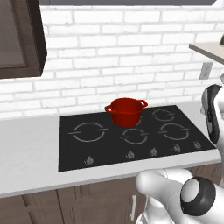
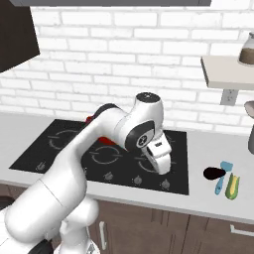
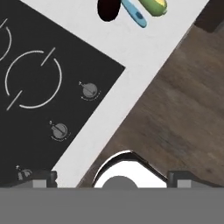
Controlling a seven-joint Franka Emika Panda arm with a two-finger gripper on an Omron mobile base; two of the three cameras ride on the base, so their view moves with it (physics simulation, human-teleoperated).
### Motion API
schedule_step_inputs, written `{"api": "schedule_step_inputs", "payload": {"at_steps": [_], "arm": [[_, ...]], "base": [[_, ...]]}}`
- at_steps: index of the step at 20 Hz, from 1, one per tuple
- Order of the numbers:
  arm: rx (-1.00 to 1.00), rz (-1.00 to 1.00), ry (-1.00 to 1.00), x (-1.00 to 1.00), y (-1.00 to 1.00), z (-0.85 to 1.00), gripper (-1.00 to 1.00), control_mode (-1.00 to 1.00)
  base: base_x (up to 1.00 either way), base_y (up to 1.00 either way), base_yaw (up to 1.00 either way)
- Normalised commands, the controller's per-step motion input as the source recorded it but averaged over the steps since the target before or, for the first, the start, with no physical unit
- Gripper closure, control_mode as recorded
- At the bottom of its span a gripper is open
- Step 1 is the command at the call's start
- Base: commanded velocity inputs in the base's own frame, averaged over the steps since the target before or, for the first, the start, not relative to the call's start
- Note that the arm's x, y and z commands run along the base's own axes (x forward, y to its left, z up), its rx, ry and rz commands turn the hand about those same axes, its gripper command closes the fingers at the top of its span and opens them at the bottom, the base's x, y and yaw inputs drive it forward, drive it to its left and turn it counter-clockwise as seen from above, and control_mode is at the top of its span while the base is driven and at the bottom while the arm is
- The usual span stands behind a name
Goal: Put the corn and avocado in the pot. Retrieve the spatula and lightly stir the vegetables in the pot.
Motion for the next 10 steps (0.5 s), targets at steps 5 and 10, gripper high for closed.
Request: {"api": "schedule_step_inputs", "payload": {"at_steps": [5, 10], "arm": [[0.20, 0.00, -0.05, -0.08, -0.99, -0.41, -1.00, -1.00], [0.04, 0.01, 0.00, 0.10, -0.42, -0.30, -1.00, -1.00]], "base": [[0.00, 0.00, 0.00], [0.00, 0.00, 0.00]]}}
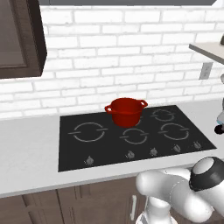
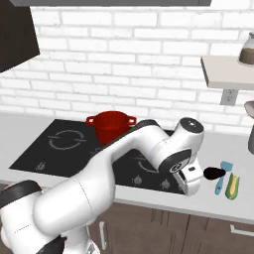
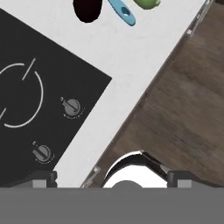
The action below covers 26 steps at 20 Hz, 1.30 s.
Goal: Put the corn and avocado in the pot. Retrieve the spatula and lightly stir the vegetables in the pot.
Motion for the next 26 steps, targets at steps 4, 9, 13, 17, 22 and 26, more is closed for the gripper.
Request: {"api": "schedule_step_inputs", "payload": {"at_steps": [4, 9, 13, 17, 22, 26], "arm": [[-0.01, 0.03, -0.01, 0.17, -0.40, -0.22, -1.00, -1.00], [-0.11, 0.00, -0.11, 0.06, -0.38, -0.07, -1.00, -1.00], [-0.14, 0.00, -0.12, 0.06, -0.25, -0.16, -1.00, -1.00], [-0.19, -0.01, -0.09, 0.12, -0.14, -0.19, -1.00, -1.00], [-0.11, -0.01, 0.01, 0.27, -0.07, -0.06, -1.00, -1.00], [0.00, 0.00, 0.11, 0.45, -0.15, 0.00, -1.00, -1.00]], "base": [[0.00, 0.00, 0.00], [0.00, 0.00, 0.00], [0.00, 0.00, 0.00], [0.00, 0.00, 0.00], [0.00, 0.00, 0.00], [0.00, 0.00, 0.00]]}}
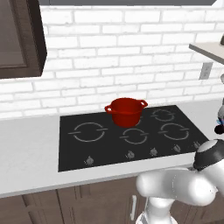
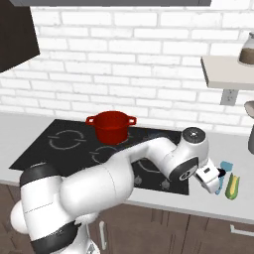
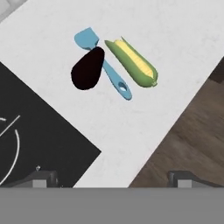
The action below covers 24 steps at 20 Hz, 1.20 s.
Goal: Put the corn and avocado in the pot. Retrieve the spatula and lightly stir the vegetables in the pot.
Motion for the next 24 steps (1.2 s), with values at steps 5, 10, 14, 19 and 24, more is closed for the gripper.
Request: {"api": "schedule_step_inputs", "payload": {"at_steps": [5, 10, 14, 19, 24], "arm": [[0.04, 0.00, 0.15, 0.49, -0.36, 0.00, -1.00, -1.00], [0.08, 0.00, 0.12, 0.35, -0.44, 0.00, -1.00, -1.00], [0.05, 0.00, 0.03, 0.27, -0.26, 0.00, -1.00, -1.00], [0.01, 0.00, 0.00, 0.22, -0.09, 0.00, -1.00, -1.00], [0.02, 0.00, 0.00, 0.15, -0.01, -0.07, -1.00, -1.00]], "base": [[0.00, 0.00, 0.00], [0.00, 0.00, 0.00], [0.00, 0.00, 0.00], [0.00, 0.00, 0.00], [0.00, 0.00, 0.00]]}}
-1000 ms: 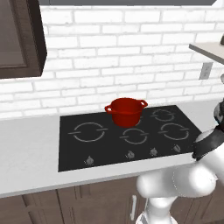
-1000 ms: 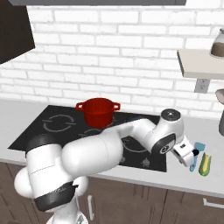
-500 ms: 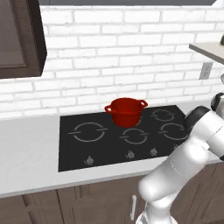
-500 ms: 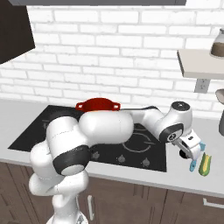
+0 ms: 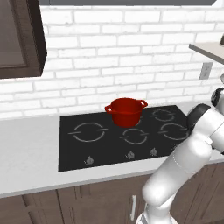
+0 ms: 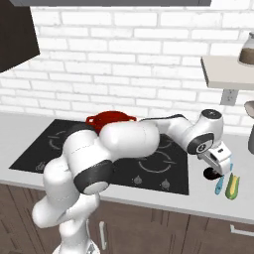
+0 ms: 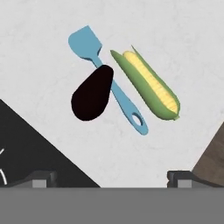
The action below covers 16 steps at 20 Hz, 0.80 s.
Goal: Put the corn and avocado in the pot. Retrieve the spatula and lightly stir the vegetables in the pot.
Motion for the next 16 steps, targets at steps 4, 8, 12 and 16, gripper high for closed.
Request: {"api": "schedule_step_inputs", "payload": {"at_steps": [4, 8, 12, 16], "arm": [[0.02, 0.00, 0.00, 0.07, 0.00, -0.17, -1.00, -1.00], [0.00, 0.00, 0.00, 0.04, 0.00, -0.05, -1.00, -1.00], [0.00, 0.00, 0.00, 0.00, 0.00, -0.04, -1.00, -1.00], [0.00, 0.00, 0.00, 0.00, 0.00, -0.14, -1.00, -1.00]], "base": [[0.00, 0.00, 0.00], [0.00, 0.00, 0.00], [0.00, 0.00, 0.00], [0.00, 0.00, 0.00]]}}
